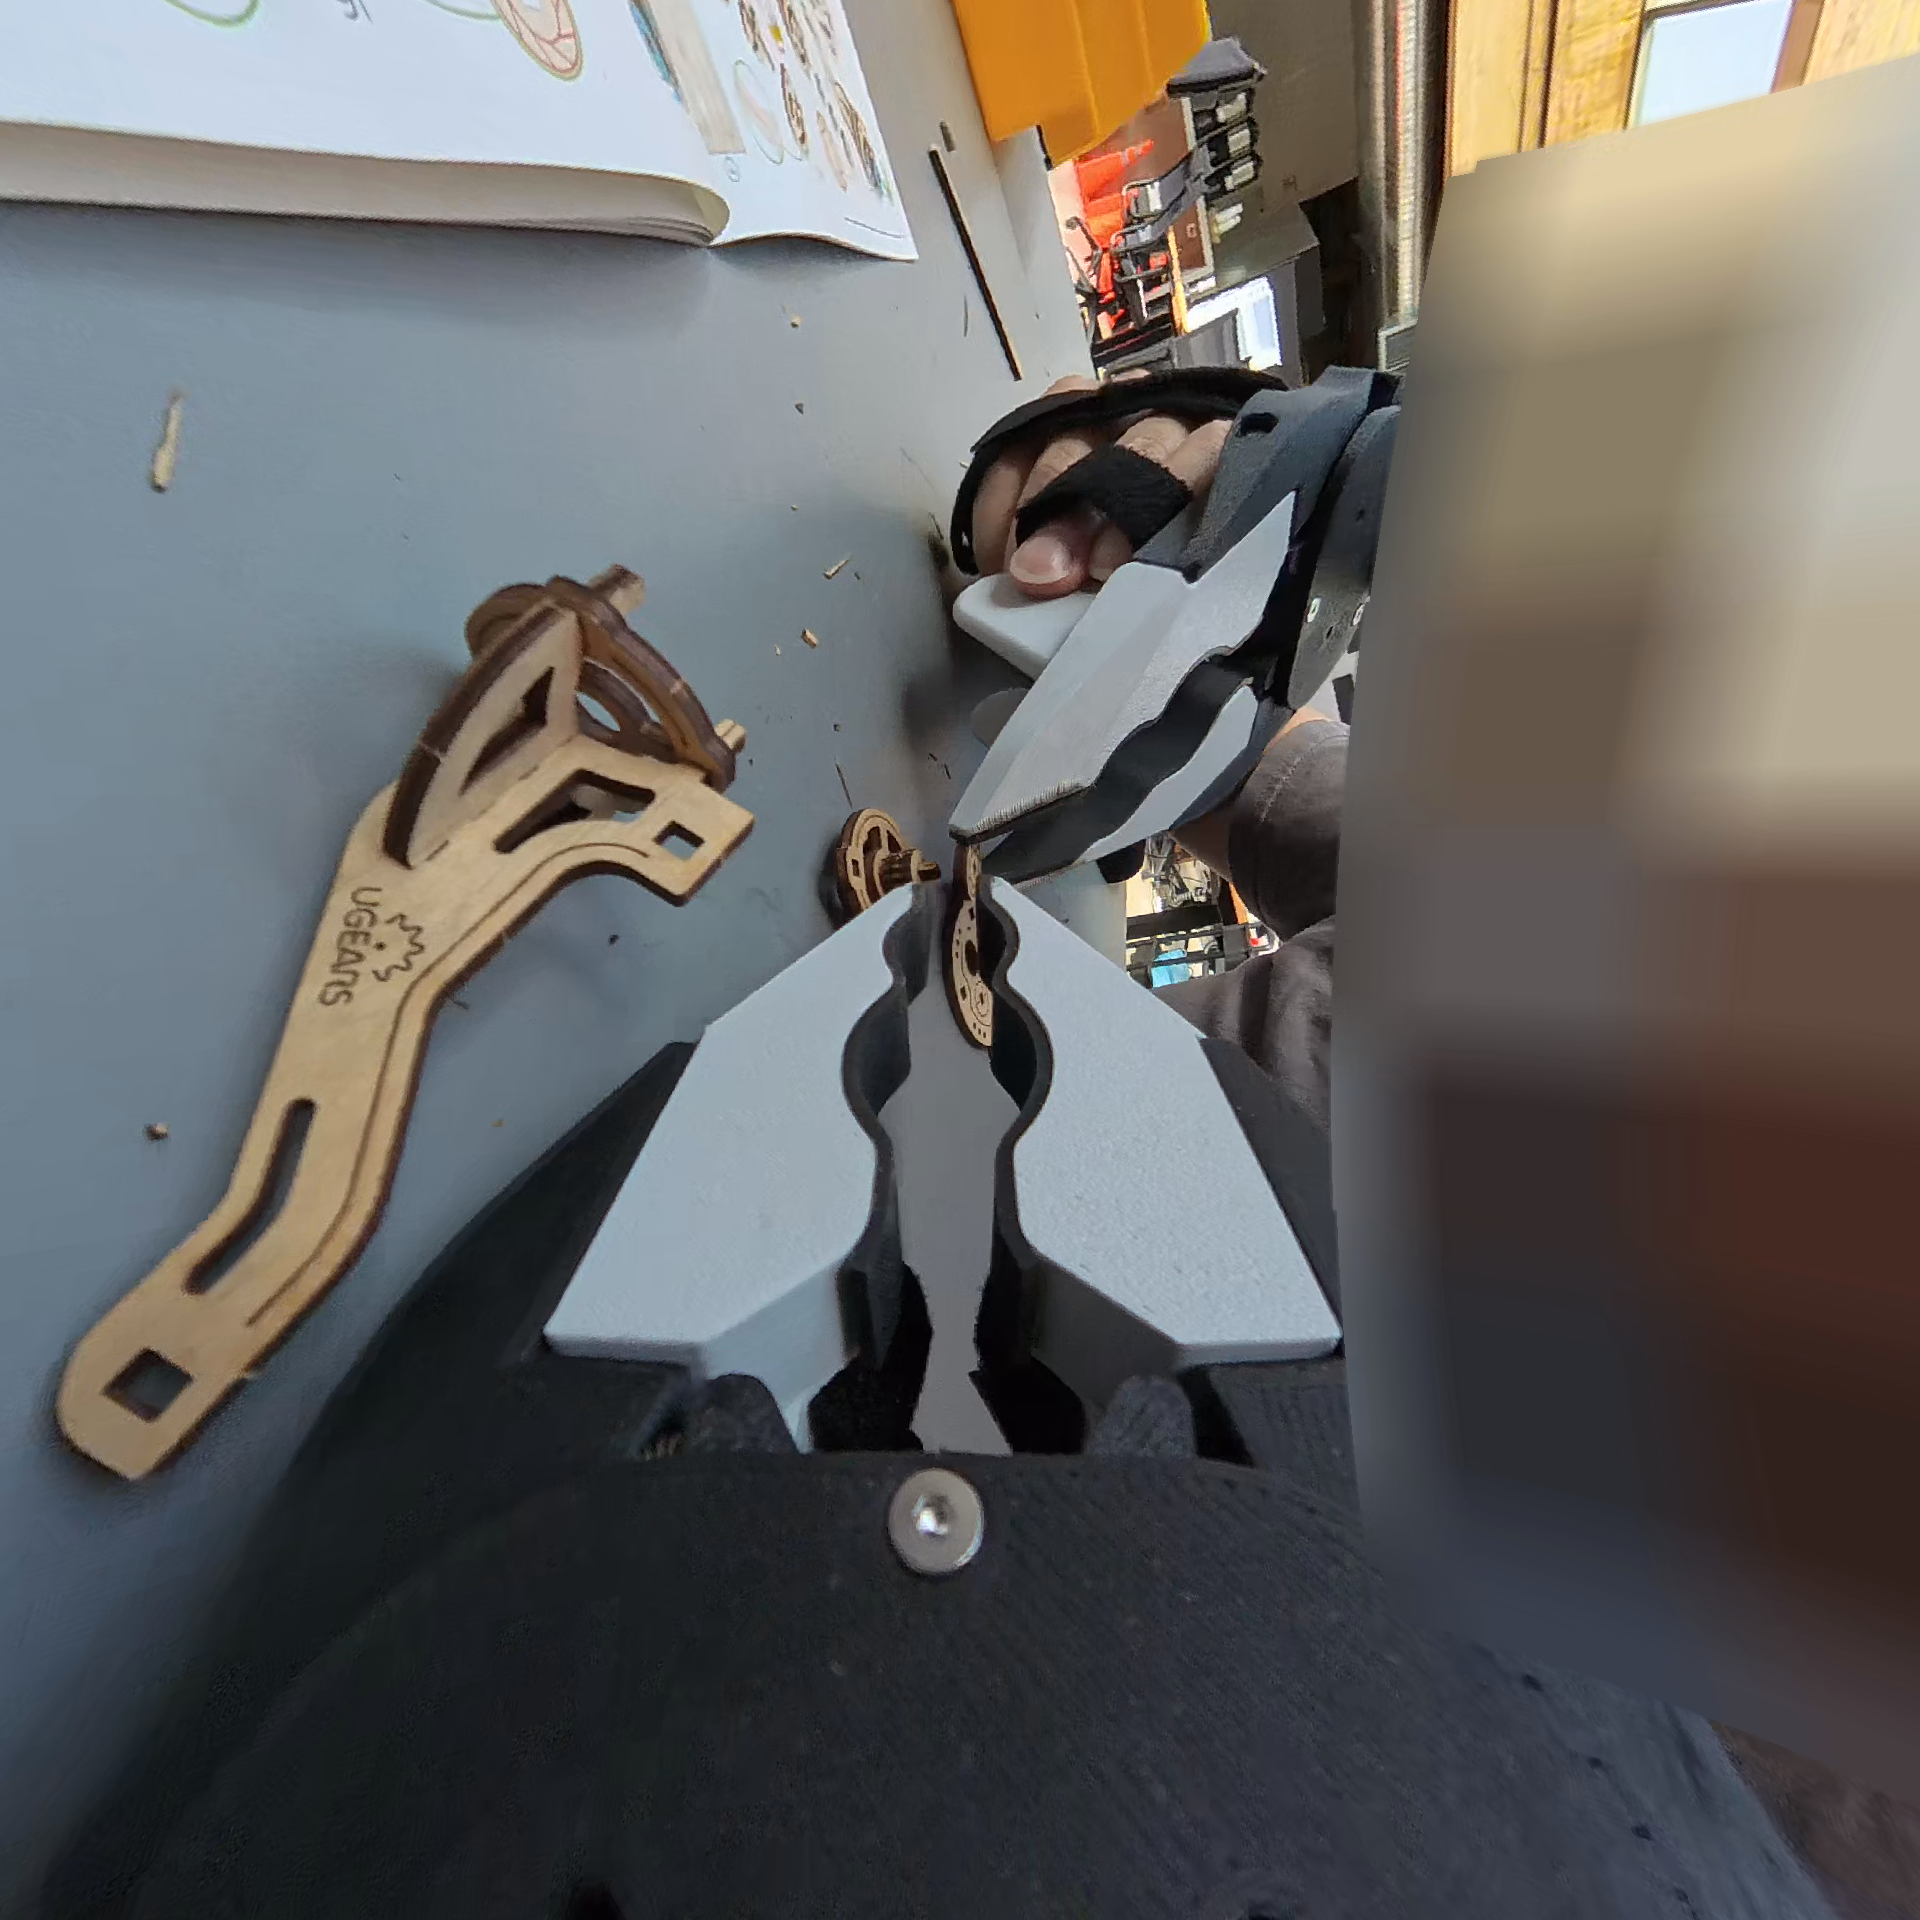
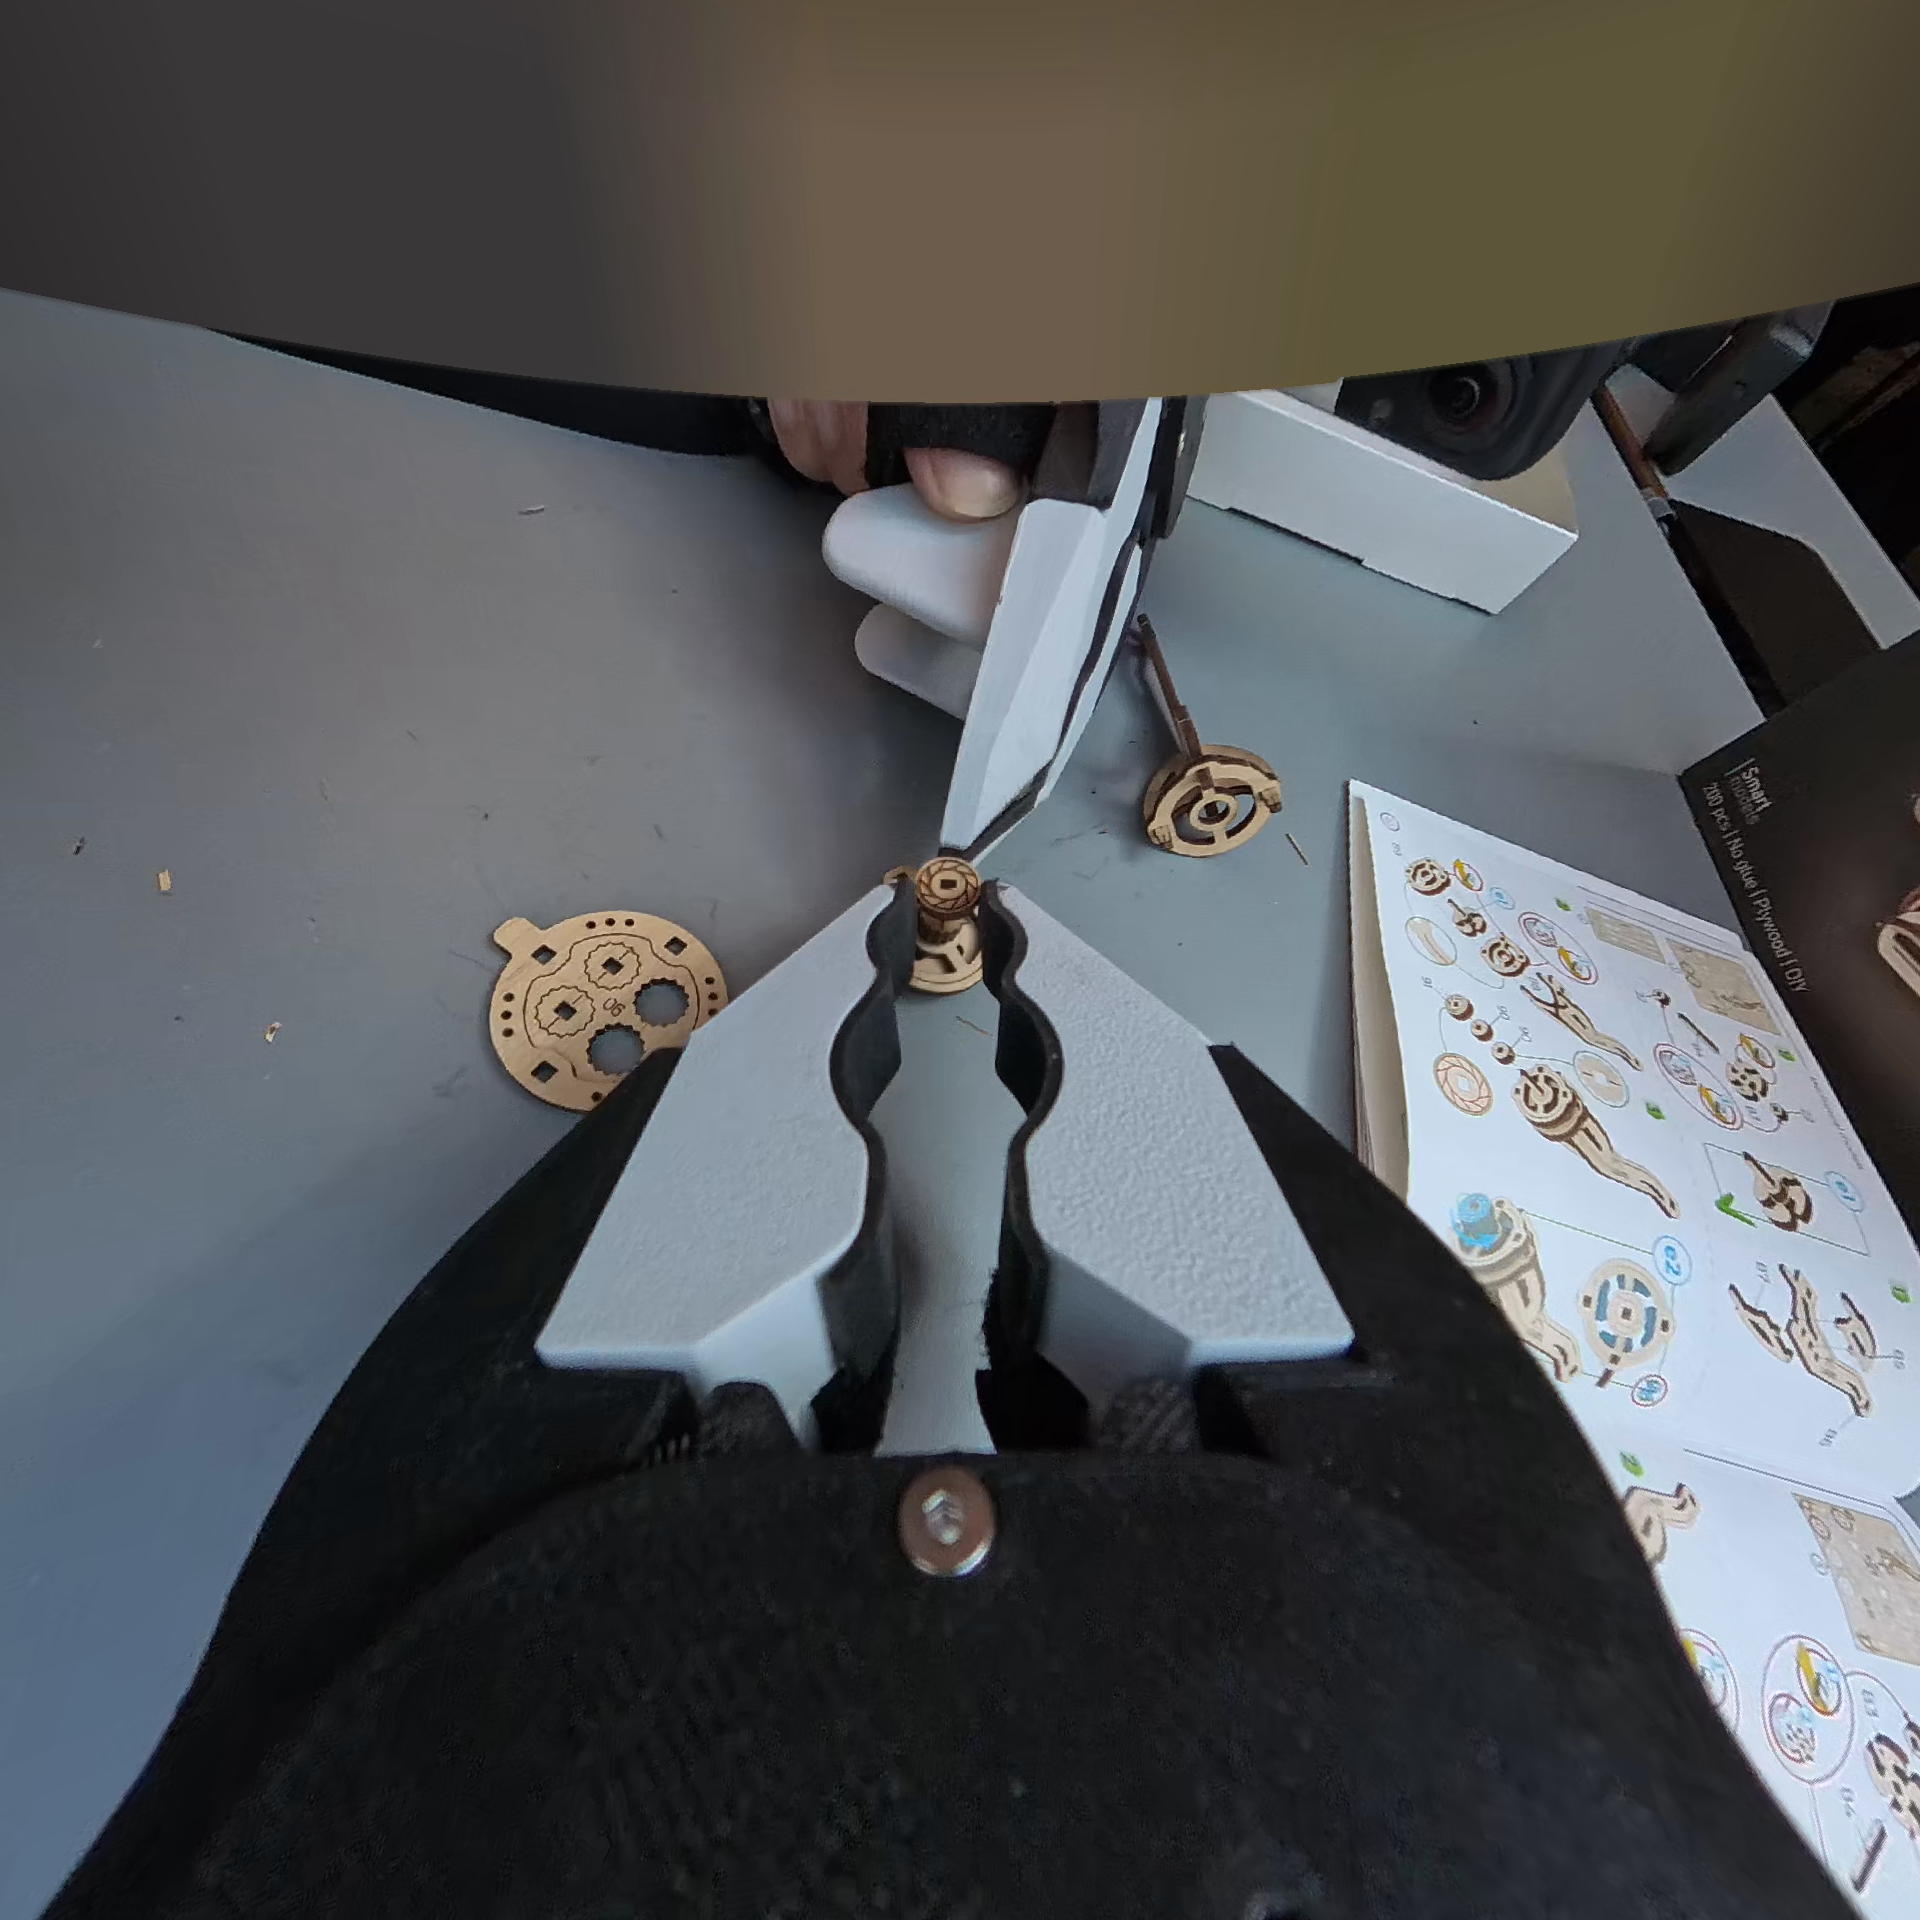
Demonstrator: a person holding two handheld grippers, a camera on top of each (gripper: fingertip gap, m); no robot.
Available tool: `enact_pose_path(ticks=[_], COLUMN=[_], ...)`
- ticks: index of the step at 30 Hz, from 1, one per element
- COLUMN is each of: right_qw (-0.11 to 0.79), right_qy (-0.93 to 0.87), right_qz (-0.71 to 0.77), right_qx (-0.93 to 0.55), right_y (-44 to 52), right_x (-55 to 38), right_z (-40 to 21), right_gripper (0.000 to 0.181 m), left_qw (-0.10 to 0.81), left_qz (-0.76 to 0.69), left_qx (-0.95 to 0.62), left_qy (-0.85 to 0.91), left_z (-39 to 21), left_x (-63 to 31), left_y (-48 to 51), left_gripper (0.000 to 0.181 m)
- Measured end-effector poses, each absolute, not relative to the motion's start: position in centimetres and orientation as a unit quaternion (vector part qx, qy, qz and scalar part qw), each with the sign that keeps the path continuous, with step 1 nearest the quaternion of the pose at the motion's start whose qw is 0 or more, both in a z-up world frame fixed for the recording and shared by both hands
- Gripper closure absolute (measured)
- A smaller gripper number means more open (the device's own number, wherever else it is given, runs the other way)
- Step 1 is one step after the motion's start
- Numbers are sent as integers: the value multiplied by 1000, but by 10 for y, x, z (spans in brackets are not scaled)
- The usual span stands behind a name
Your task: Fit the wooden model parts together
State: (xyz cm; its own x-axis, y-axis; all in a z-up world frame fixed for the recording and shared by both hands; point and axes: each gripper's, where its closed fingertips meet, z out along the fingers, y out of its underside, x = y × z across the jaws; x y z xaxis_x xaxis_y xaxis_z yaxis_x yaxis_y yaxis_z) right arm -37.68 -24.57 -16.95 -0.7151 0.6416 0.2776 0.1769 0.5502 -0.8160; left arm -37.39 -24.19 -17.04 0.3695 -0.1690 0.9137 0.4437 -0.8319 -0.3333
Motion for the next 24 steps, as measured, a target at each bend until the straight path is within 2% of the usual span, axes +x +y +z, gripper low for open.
enact_pose_path(ticks=[3, 8, 17, 21, 24], right_qw=[283, 264, 257, 255, 252], right_qy=[-835, -837, -835, -836, -836], right_qz=[407, 408, 410, 410, 411], right_qx=[-242, -253, -262, -260, -261], right_y=[-247, -247, -244, -245, -245], right_x=[-376, -377, -379, -379, -379], right_z=[-170, -174, -174, -175, -175], right_gripper=[170, 170, 170, 170, 170], left_qw=[284, 308, 388, 376, 370], left_qz=[-544, -514, -314, -414, -432], left_qx=[-783, -795, -862, -827, -822], left_qy=[-102, -97, 88, 49, 36], left_z=[-171, -167, -176, -165, -165], left_x=[-376, -382, -391, -381, -383], left_y=[-243, -243, -238, -239, -237], left_gripper=[167, 170, 173, 173, 173])
